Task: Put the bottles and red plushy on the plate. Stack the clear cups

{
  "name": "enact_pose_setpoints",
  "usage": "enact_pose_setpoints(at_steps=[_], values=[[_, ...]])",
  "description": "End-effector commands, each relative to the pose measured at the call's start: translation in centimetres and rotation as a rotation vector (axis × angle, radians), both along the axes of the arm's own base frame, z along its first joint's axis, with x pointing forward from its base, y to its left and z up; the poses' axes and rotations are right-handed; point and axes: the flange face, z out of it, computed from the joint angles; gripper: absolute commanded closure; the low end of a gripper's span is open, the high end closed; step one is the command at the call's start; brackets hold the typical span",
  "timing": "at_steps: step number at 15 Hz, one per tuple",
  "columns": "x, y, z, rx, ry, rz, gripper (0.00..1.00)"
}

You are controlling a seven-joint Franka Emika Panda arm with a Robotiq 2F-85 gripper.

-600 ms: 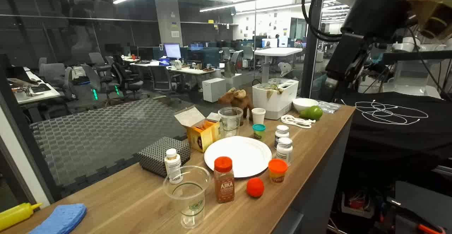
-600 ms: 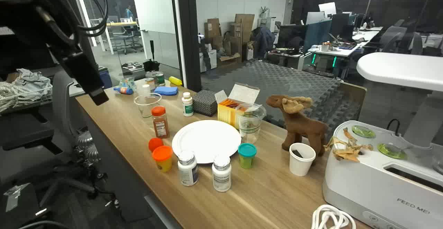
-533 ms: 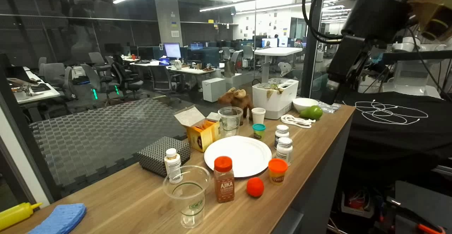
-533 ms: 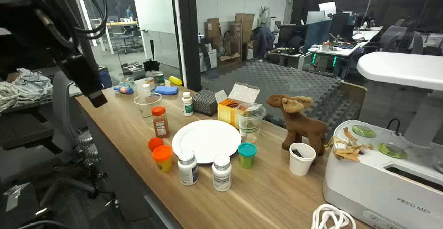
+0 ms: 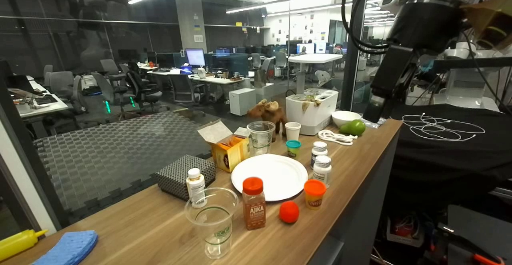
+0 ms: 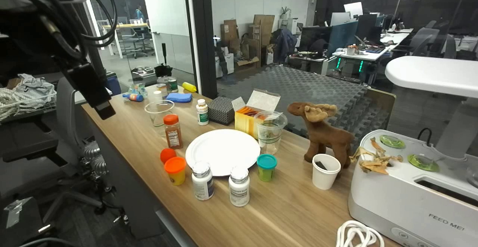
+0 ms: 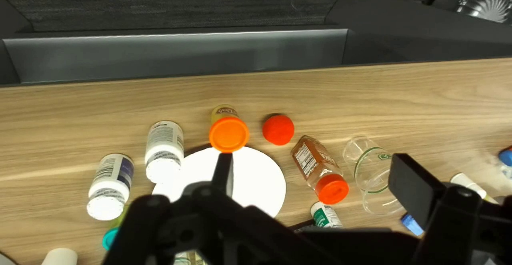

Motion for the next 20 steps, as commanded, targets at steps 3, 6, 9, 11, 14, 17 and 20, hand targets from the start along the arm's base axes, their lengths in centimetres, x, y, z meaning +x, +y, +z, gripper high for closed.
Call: enact_pose_setpoints(at_steps=[3, 6, 9, 11, 14, 17, 20], values=[[0.0, 0.0, 0.0, 0.000, 0.001, 0.000, 0.00], [0.0, 0.0, 0.0, 0.000, 0.001, 0.000, 0.00], [0.4, -0.1, 0.2, 0.001, -0.001, -0.006, 0.00], [1.7, -0.1, 0.8, 0.003, 0.005, -0.007, 0.00], [5.2, 0.2, 2.0, -0.017, 0.006, -0.018, 0.00], [10.6, 1.2, 1.9, -0.039, 0.021, -0.033, 0.00], [15.4, 2.8, 1.3, -0.048, 0.049, -0.041, 0.00]])
